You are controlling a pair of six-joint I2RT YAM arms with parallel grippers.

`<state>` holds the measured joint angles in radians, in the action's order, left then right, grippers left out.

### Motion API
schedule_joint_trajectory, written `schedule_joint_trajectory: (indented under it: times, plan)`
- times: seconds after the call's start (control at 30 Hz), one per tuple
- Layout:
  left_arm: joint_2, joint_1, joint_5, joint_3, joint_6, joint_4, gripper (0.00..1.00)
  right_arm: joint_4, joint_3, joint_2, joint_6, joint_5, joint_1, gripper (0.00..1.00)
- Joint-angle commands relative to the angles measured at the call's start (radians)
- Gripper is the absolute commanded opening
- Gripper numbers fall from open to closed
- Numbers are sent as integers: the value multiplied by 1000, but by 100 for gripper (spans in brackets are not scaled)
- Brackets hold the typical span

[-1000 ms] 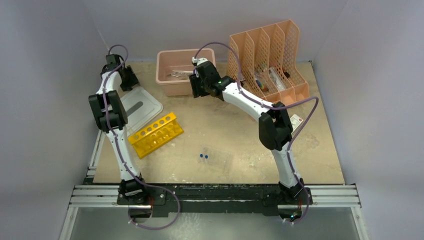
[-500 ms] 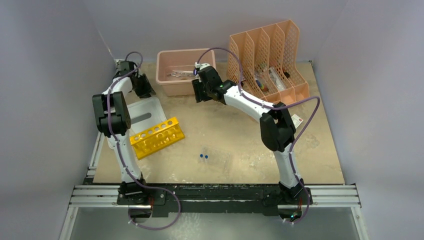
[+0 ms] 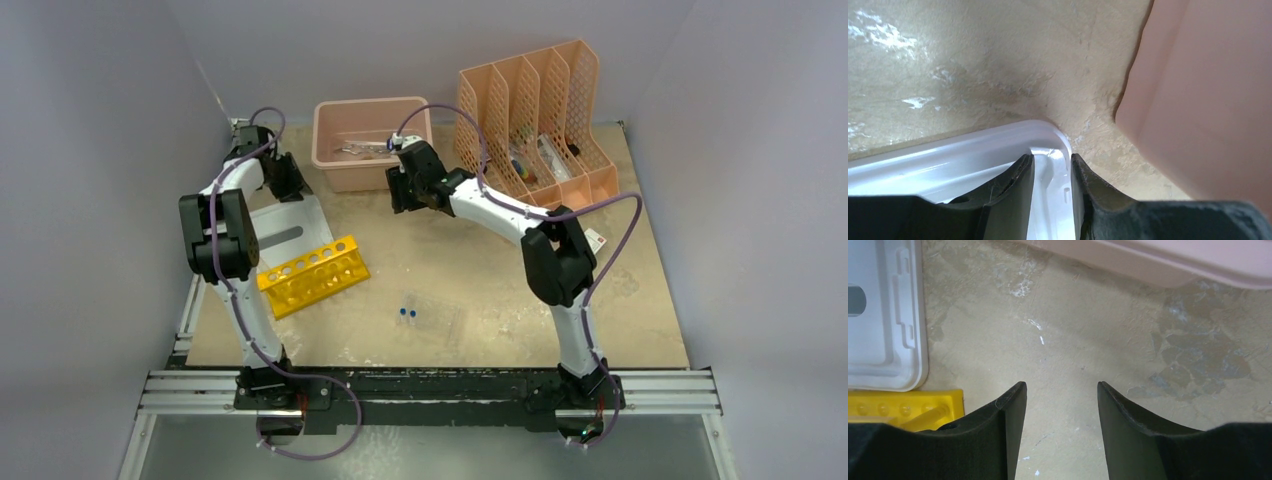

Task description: Organize the chemistry lab equipment

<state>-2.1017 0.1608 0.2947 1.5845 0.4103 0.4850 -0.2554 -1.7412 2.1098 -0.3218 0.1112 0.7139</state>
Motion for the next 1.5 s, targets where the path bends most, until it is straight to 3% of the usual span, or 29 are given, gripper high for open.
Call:
schedule_joint_trajectory:
  times: [0.0,0.27,0.57,1.17,1.3,1.47]
  plan:
    - [57,-11,-48,-6,-8,-10,33,46,25,-85,-29,-5,14,56]
    - [3,-12,-161,49,-70,32,43,44,55,-101,-39,-1,28,56]
    - [70,-45,-109,-128,-45,-14,40,44,59,-104,-39,20,27,56]
    - [233,-205,-135,-307,106,-90,34,25,71,-96,-75,-16,27,56]
    - [246,-233,-218,-305,123,-56,39,31,85,-108,-81,-5,28,56]
    - [264,-281,-221,-356,210,-89,42,51,131,-143,-99,52,25,56]
